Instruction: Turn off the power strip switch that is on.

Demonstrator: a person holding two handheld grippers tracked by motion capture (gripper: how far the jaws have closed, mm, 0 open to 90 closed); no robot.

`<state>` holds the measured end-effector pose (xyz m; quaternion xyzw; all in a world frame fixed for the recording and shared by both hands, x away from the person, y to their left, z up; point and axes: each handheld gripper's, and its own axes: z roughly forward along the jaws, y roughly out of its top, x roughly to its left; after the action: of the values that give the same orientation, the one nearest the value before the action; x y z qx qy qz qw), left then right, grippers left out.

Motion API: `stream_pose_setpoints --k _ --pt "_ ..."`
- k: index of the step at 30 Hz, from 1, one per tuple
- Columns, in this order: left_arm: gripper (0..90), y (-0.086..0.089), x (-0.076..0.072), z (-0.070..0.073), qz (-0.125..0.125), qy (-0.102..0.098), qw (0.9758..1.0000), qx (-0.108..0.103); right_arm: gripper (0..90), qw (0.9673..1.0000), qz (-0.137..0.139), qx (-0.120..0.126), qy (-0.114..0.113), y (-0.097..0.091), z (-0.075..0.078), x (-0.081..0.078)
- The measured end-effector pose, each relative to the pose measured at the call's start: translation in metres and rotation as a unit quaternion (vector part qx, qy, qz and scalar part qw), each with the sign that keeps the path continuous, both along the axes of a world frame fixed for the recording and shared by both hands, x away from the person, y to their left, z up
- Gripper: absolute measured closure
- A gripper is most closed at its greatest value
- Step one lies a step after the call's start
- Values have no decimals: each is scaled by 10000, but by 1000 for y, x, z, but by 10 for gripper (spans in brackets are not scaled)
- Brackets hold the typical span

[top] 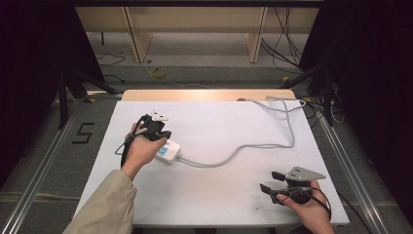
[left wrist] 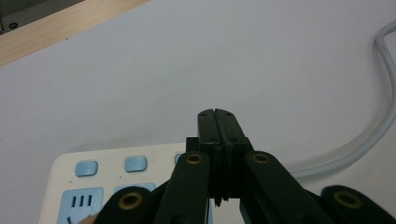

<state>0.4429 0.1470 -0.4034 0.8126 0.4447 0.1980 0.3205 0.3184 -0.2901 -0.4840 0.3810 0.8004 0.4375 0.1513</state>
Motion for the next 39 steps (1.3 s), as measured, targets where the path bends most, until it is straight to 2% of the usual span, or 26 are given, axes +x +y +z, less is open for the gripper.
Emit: stream_pose_setpoints --k 6,16,39 --pt "898 0 2 -2 1 57 10000 32 324 10000 10 4 9 0 0 0" --pt "897 -3 8 -7 -73 298 9994 127 324 10000 10 4 15 0 0 0" --pt "897 -9 13 -3 -133 392 9989 242 326 10000 9 -1 10 0 0 0"
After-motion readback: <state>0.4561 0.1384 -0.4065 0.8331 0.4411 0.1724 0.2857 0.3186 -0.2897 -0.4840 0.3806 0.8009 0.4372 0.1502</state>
